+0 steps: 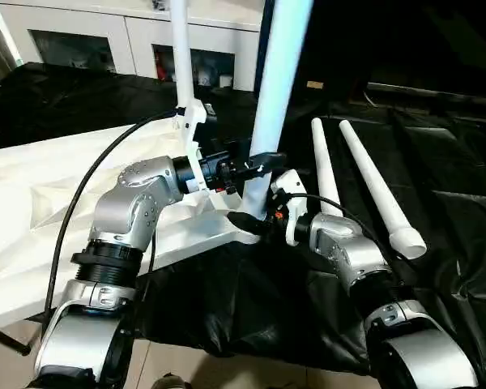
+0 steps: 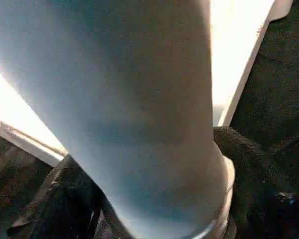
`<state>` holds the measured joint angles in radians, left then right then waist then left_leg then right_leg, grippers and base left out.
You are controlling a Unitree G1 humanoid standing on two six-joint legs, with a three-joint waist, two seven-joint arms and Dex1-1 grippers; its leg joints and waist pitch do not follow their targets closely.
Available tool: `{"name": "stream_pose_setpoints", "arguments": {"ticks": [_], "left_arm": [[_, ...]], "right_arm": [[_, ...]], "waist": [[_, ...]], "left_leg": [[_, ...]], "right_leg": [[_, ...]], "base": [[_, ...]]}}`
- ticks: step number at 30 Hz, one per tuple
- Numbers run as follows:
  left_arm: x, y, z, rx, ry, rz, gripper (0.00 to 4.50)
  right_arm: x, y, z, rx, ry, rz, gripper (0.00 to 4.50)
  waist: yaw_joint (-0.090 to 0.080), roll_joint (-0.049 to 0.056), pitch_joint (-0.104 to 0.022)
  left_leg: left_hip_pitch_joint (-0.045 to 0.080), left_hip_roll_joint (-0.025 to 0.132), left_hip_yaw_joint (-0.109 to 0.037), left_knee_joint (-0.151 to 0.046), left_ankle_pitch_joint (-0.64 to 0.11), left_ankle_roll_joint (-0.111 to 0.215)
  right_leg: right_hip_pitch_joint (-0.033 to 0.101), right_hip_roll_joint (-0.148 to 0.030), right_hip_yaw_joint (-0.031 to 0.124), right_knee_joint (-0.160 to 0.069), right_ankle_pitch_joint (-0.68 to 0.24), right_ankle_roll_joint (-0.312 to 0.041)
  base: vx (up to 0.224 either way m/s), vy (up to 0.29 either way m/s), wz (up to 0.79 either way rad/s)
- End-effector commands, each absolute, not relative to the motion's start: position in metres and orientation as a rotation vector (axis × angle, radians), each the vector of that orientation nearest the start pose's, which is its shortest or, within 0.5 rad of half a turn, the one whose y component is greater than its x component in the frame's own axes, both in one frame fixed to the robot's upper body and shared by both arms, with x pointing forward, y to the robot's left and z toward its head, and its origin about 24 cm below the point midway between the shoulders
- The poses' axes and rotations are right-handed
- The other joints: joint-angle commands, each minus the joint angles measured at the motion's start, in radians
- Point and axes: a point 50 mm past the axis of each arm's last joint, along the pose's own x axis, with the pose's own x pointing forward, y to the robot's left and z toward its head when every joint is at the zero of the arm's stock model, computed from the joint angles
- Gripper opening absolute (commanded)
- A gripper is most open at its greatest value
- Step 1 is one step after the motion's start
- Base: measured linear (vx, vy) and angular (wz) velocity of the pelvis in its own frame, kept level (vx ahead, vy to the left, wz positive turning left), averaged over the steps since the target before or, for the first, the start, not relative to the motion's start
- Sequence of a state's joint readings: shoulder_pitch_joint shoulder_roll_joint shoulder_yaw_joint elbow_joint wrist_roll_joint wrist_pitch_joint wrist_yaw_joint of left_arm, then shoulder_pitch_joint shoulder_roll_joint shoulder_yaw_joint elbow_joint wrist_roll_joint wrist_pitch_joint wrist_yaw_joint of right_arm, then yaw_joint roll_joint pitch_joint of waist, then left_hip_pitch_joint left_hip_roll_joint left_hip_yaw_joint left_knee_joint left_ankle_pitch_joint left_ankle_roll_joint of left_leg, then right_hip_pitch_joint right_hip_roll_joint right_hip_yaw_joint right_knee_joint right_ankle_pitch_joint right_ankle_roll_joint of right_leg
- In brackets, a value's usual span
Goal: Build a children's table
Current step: Insert table leg to table base
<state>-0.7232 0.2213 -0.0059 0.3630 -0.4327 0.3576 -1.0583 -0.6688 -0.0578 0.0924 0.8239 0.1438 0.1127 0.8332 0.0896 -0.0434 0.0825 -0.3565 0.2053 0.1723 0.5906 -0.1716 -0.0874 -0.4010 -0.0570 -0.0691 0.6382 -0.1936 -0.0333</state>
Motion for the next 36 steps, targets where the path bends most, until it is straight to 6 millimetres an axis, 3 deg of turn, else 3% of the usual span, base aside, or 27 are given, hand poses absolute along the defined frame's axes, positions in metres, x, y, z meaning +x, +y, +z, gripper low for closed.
{"name": "stream_pose_setpoints", "arguments": {"ticks": [1,7,8,10,12,14,21,26,27,28,33,34,36], "left_arm": [[0.342,0.096,0.160,-0.162,-0.053,-1.248,2.14],[0.348,0.098,0.156,-0.121,-0.040,-1.166,2.03],[0.350,0.099,0.155,-0.101,-0.034,-1.137,2.00],[0.352,0.100,0.155,-0.084,-0.028,-1.104,1.97],[0.359,0.107,0.155,-0.043,0.001,-1.019,1.94],[0.365,0.114,0.164,-0.051,0.006,-0.952,1.92],[0.370,0.124,0.178,-0.077,0.002,-0.866,1.88],[0.363,0.119,0.174,-0.045,0.000,-0.918,1.88],[0.361,0.118,0.173,-0.039,0.000,-0.930,1.88],[0.359,0.116,0.171,-0.037,0.005,-0.944,1.88],[0.350,0.108,0.166,-0.003,0.022,-1.005,1.88],[0.348,0.106,0.164,-0.004,0.030,-1.018,1.88],[0.347,0.104,0.163,-0.008,0.038,-1.034,1.88]], "right_arm": [[0.338,-0.071,0.037,0.071,0.343,0.982,3.44],[0.342,-0.076,0.048,0.074,0.287,0.977,4.04],[0.342,-0.079,0.051,0.066,0.269,0.974,4.10],[0.344,-0.082,0.055,0.062,0.248,0.972,4.16],[0.347,-0.092,0.070,0.089,0.189,0.962,4.16],[0.346,-0.110,0.091,0.123,0.112,0.977,4.16],[0.342,-0.132,0.111,0.150,0.076,1.001,4.16],[0.341,-0.139,0.106,0.127,0.111,0.969,4.16],[0.341,-0.138,0.105,0.119,0.118,0.966,4.16],[0.340,-0.137,0.103,0.112,0.124,0.967,4.16],[0.338,-0.128,0.096,0.051,0.163,0.969,4.16],[0.337,-0.125,0.094,0.040,0.169,0.981,4.16],[0.336,-0.120,0.091,0.016,0.175,0.991,4.16]], "waist": [[0.009,0.024,-0.081],[0.012,0.026,-0.083],[0.012,0.032,-0.083],[0.014,0.031,-0.083],[0.015,0.036,-0.083],[0.016,0.030,-0.082],[0.016,0.029,-0.085],[0.017,0.030,-0.087],[0.016,0.023,-0.088],[0.017,0.029,-0.088],[0.022,0.031,-0.092],[0.023,0.027,-0.091],[0.028,0.030,-0.090]], "left_leg": [[0.006,0.027,-0.010,-0.068,-0.231,-0.010],[0.007,0.027,-0.009,-0.067,-0.220,-0.008],[0.006,0.027,-0.010,-0.068,-0.217,-0.008],[0.006,0.026,-0.009,-0.067,-0.218,-0.005],[0.006,0.025,-0.011,-0.066,-0.225,-0.004],[0.005,0.024,-0.012,-0.066,-0.218,0.003],[0.000,0.017,-0.009,-0.060,-0.174,0.019],[-0.002,0.018,-0.008,-0.058,-0.163,0.018],[-0.003,0.019,-0.008,-0.058,-0.158,0.019],[-0.002,0.021,-0.008,-0.058,-0.152,0.021],[-0.001,0.024,-0.008,-0.057,-0.124,0.025],[-0.002,0.023,-0.006,-0.056,-0.119,0.029],[-0.002,0.024,-0.006,-0.057,-0.127,0.025]], "right_leg": [[0.059,-0.086,0.055,-0.085,-0.193,-0.223],[0.059,-0.084,0.055,-0.082,-0.170,-0.223],[0.059,-0.083,0.055,-0.082,-0.156,-0.224],[0.059,-0.081,0.054,-0.082,-0.149,-0.221],[0.062,-0.083,0.055,-0.083,-0.170,-0.207],[0.065,-0.079,0.054,-0.082,-0.171,-0.193],[0.065,-0.078,0.051,-0.089,-0.192,-0.187],[0.064,-0.079,0.050,-0.087,-0.167,-0.200],[0.066,-0.080,0.050,-0.086,-0.163,-0.200],[0.063,-0.081,0.050,-0.085,-0.155,-0.205],[0.062,-0.080,0.049,-0.076,-0.091,-0.220],[0.062,-0.080,0.050,-0.077,-0.078,-0.223],[0.061,-0.082,0.050,-0.077,-0.091,-0.219]], "base": [[0.000,0.000,0.00],[0.000,0.000,0.00],[0.000,0.000,0.00],[0.000,0.000,0.00],[0.000,0.000,0.00],[0.000,0.000,0.00],[0.000,0.000,0.00],[0.000,0.000,0.00],[0.000,0.000,0.00],[0.000,0.000,0.00],[0.000,0.000,0.00],[0.000,0.000,0.00],[0.000,0.000,0.00]]}}
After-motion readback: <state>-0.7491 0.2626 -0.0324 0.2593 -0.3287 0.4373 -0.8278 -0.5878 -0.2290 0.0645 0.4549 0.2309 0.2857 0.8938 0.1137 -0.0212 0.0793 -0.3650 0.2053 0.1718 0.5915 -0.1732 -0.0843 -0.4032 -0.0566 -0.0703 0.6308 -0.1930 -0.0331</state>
